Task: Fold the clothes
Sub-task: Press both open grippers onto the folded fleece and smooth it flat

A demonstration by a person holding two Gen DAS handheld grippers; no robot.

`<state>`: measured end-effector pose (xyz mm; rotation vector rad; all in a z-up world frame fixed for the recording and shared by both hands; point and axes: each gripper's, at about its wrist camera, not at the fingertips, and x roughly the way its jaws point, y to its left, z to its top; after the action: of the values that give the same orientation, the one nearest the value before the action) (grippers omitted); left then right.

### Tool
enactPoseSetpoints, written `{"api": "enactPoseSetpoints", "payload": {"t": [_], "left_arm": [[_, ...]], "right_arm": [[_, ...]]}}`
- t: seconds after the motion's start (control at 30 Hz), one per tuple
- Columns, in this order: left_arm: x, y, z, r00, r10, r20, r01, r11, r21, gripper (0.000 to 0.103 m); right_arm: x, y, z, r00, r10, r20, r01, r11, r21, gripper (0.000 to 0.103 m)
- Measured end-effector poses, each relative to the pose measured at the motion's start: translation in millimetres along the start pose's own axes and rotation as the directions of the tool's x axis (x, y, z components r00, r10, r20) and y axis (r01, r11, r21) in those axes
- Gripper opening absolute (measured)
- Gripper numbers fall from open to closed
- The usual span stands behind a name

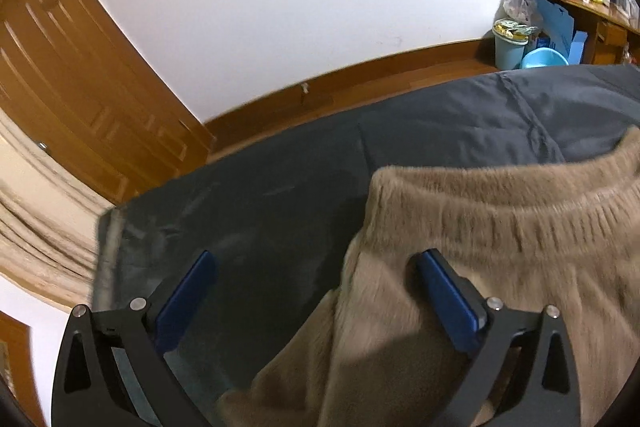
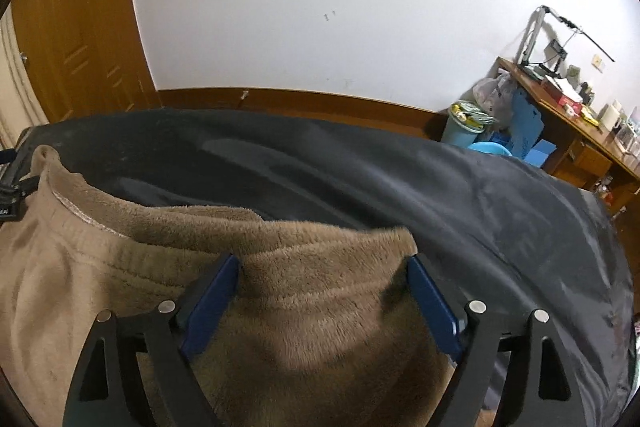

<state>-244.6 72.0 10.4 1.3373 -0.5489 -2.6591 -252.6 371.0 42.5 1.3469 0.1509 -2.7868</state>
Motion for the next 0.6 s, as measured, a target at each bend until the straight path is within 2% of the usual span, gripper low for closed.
{"api": "enactPoseSetpoints", "payload": {"t": [0.07,0.17,0.23,0.3,0.4,0.47,0.6], "left_arm": [[-22,1,-10,0.999,-0.017,0.048,0.016,1.0,0.027,0.103],[-40,-3,-24,0.994,-0.082,0.069,0.08,0.996,0.039,0.103],[-42,-11,-32,0.993,-0.107,0.055,0.104,0.993,0.053,0.103],[-34,-19,-37,0.996,-0.087,0.037,0.084,0.994,0.072,0.103],[-22,-28,-43,0.997,-0.077,0.014,0.076,0.994,0.073,0.103],[-15,-23,-46,0.993,-0.116,0.001,0.116,0.993,0.027,0.103],[-6,-10,-50,0.98,-0.198,-0.008,0.197,0.979,-0.054,0.103]], "right_arm": [[-17,7,1,1.0,0.021,0.014,-0.021,1.0,-0.01,0.087],[-40,28,3,0.995,0.098,0.02,-0.097,0.994,-0.043,0.087],[-47,51,3,0.983,0.182,-0.016,-0.183,0.98,-0.072,0.087],[-41,73,0,0.972,0.224,-0.075,-0.231,0.968,-0.099,0.087],[-24,97,-5,0.964,0.225,-0.142,-0.244,0.961,-0.133,0.087],[-9,101,-5,0.972,0.175,-0.153,-0.197,0.971,-0.138,0.087],[13,93,2,0.973,0.165,-0.16,-0.179,0.98,-0.082,0.087]]}}
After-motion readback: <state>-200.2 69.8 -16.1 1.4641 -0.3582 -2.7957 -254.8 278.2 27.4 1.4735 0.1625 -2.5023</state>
